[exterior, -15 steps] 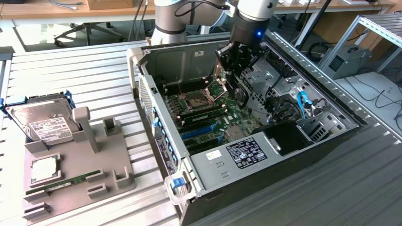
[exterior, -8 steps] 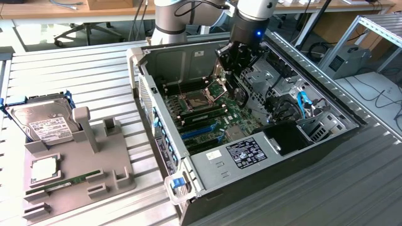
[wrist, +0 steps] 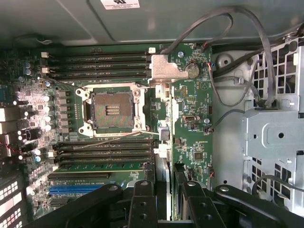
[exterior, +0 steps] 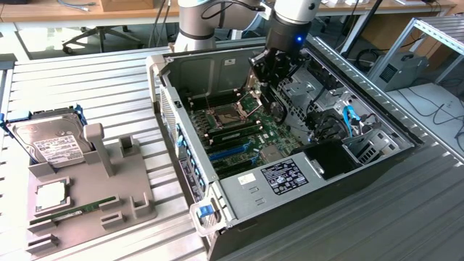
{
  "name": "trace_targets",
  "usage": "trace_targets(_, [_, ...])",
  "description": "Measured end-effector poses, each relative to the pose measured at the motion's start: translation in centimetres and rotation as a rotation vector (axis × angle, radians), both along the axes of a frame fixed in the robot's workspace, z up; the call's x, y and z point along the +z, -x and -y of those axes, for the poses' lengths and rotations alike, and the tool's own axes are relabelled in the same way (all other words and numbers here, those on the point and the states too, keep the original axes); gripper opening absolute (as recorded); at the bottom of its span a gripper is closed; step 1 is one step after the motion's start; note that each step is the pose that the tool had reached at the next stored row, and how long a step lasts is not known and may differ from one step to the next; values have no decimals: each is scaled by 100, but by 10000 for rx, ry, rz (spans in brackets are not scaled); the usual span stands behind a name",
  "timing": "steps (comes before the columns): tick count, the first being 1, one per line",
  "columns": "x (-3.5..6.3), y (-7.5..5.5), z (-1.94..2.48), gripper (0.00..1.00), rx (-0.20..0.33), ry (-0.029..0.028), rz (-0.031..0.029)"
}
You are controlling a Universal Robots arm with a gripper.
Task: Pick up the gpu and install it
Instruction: 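Insert the gpu into the slot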
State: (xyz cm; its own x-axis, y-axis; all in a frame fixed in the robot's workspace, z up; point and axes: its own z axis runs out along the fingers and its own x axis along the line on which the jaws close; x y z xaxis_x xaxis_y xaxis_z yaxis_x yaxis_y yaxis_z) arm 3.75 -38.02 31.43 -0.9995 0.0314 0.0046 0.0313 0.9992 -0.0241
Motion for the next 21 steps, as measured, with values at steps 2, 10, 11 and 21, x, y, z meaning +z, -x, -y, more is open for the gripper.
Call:
trace_targets(2, [-2,-1,0,27,366,-1,0])
trace_targets(10, [-5,0,-9,27,1941,-1,0])
trace_targets(11, [-5,0,-9,27,2107,-1,0])
trace_targets(21, [-11,0,-11,27,4186,-3,0])
